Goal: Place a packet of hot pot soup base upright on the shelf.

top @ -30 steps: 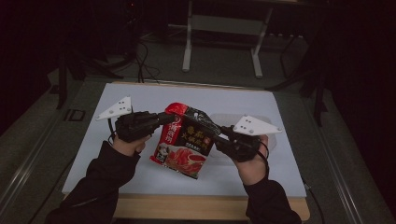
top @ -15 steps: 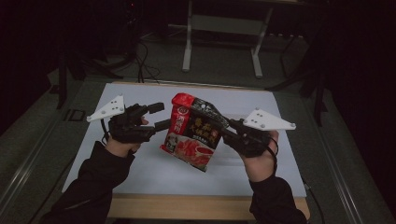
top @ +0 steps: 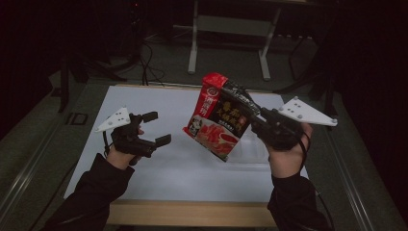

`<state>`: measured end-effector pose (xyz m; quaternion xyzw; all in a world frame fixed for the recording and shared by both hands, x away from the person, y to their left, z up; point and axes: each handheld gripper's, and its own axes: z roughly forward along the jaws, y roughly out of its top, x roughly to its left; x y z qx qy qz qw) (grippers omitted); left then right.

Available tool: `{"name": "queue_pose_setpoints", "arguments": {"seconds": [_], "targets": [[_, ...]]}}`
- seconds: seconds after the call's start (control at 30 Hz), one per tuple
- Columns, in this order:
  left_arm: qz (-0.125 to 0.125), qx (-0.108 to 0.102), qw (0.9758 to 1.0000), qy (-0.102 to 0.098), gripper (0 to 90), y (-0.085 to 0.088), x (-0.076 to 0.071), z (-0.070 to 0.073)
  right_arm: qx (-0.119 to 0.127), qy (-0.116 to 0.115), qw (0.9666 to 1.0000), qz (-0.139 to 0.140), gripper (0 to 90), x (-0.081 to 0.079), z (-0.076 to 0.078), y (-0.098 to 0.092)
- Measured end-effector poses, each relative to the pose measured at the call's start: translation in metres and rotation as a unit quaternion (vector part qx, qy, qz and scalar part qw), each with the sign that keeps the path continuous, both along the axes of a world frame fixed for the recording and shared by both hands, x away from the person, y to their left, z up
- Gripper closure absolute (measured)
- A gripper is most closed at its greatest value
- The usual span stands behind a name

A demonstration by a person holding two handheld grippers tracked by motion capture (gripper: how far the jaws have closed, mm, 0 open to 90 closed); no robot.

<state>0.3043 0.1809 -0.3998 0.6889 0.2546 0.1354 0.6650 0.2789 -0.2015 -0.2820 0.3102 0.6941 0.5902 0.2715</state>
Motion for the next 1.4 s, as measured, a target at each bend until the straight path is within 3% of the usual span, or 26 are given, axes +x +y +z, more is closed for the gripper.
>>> {"name": "queue_pose_setpoints", "arguments": {"seconds": [0.3, 0.47, 0.53, 0.73, 0.97, 1.1, 1.4], "targets": [[0.028, 0.038, 0.9984, -0.032, 1.3, 0.002, -0.014, -0.027, -0.005, -0.007, 0.9975, -0.070, 75.8, 0.007, 0.009, -0.030], [0.039, 0.046, 0.9970, -0.047, 1.4, 0.007, -0.019, -0.041, -0.006, -0.009, 0.9936, -0.112, 75.8, 0.014, 0.005, -0.047], [0.042, 0.049, 0.9970, -0.044, 1.4, 0.008, -0.020, -0.047, -0.008, -0.010, 0.9916, -0.129, 75.8, 0.016, 0.002, -0.052], [0.051, 0.071, 0.9951, -0.047, 1.4, 0.009, -0.024, -0.065, -0.010, 0.006, 0.9853, -0.170, 75.8, 0.027, -0.015, -0.066], [0.055, 0.072, 0.9941, -0.060, 1.4, 0.012, -0.025, -0.075, -0.010, 0.024, 0.9768, -0.213, 75.7, 0.037, -0.040, -0.079], [0.054, 0.067, 0.9947, -0.056, 1.4, 0.014, -0.026, -0.077, -0.013, 0.029, 0.9719, -0.233, 75.7, 0.040, -0.053, -0.085], [0.058, 0.066, 0.9947, -0.054, 1.4, 0.016, -0.026, -0.080, -0.030, 0.053, 0.9644, -0.257, 75.7, 0.054, -0.082, -0.086]]}}
